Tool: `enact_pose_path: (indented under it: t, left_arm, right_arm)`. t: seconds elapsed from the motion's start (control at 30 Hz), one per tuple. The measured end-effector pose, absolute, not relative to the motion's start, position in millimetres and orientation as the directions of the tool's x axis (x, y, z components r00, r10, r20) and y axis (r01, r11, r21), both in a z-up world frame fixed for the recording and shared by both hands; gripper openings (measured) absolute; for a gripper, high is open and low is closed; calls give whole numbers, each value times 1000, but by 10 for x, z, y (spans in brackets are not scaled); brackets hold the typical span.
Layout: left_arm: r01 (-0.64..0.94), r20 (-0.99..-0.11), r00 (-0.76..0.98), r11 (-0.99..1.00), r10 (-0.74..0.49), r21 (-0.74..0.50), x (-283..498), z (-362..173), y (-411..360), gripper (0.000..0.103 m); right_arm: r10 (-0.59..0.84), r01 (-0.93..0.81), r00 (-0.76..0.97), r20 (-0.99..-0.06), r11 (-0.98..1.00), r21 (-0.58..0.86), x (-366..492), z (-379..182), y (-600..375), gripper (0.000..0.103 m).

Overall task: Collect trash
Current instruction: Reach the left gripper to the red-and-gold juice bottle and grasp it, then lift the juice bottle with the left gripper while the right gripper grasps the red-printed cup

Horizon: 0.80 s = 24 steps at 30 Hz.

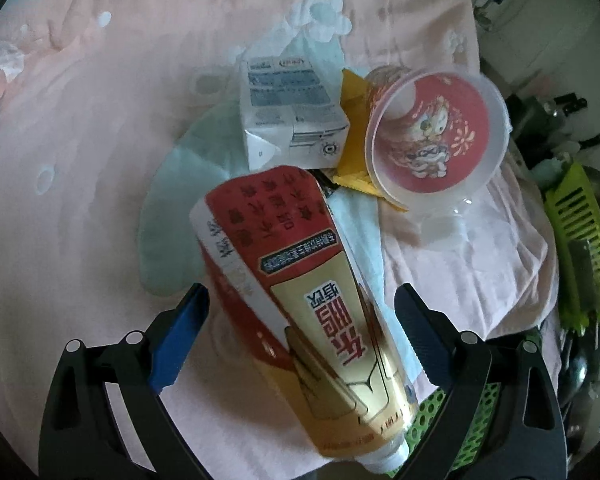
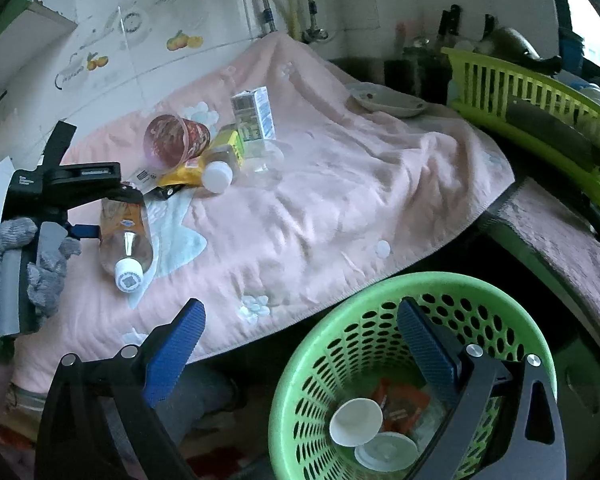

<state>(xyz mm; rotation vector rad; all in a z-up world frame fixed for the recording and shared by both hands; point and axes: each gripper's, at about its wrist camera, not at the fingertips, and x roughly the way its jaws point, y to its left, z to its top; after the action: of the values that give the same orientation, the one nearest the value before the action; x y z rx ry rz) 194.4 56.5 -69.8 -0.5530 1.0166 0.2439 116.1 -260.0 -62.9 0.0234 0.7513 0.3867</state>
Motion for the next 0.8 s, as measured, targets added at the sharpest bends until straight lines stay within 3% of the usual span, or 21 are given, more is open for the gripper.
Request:
enact_pose_path:
  t: [0.4, 0.5, 0.8]
  left_arm:
    - [-412, -855, 511, 850, -82, -328, 1971, -800, 642, 84]
    - [-373, -835, 538, 856, -114, -357, 1885, -736, 689, 72]
    - [-315, -815, 567, 883, -120, -349, 1741, -613, 837, 70]
  right_arm:
    - [368, -379, 652, -663, 916, 135, 1370, -534, -2299, 93]
    - [375, -394, 653, -658, 910, 127, 1432, -470, -2196, 93]
    - [413, -449, 656, -632, 886, 114, 1611, -253, -1820, 93]
